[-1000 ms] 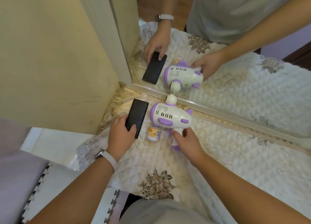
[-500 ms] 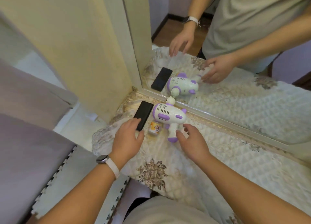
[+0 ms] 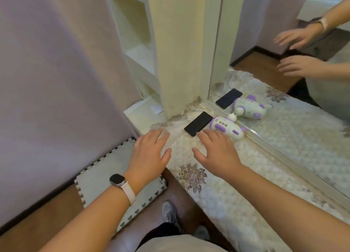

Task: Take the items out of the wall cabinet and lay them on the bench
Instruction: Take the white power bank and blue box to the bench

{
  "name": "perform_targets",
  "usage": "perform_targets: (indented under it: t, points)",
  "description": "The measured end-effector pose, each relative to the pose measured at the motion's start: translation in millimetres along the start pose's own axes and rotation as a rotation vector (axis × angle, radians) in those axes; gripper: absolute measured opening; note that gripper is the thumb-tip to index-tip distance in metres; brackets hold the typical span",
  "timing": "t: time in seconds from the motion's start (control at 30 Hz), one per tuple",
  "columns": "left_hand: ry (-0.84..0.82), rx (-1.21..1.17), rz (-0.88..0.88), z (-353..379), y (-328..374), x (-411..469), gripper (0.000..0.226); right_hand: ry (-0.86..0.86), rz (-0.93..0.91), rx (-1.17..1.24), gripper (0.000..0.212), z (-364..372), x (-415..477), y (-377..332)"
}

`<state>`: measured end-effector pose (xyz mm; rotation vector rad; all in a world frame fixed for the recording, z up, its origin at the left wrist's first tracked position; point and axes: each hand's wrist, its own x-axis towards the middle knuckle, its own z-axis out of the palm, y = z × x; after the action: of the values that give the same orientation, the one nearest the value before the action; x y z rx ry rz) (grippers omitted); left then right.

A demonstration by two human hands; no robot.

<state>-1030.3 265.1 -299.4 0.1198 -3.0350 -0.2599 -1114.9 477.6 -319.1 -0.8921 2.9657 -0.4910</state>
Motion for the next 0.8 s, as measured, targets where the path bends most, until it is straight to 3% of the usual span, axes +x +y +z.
perform_targets:
  t: [0.33, 0.8]
  points:
    - [0.166, 0.097, -0.345, -70.3, -103.9, -131.4, 0.048, -0.006, -0.531, -0.066, 0.054, -0.9, 17.5, -173.2]
    - [0.367, 0.221, -0.997, -166.6, -286.5, -484.7, 0.046, -0.031, -1.186, 0.053, 0.050, 75.6, -65.7, -562.3]
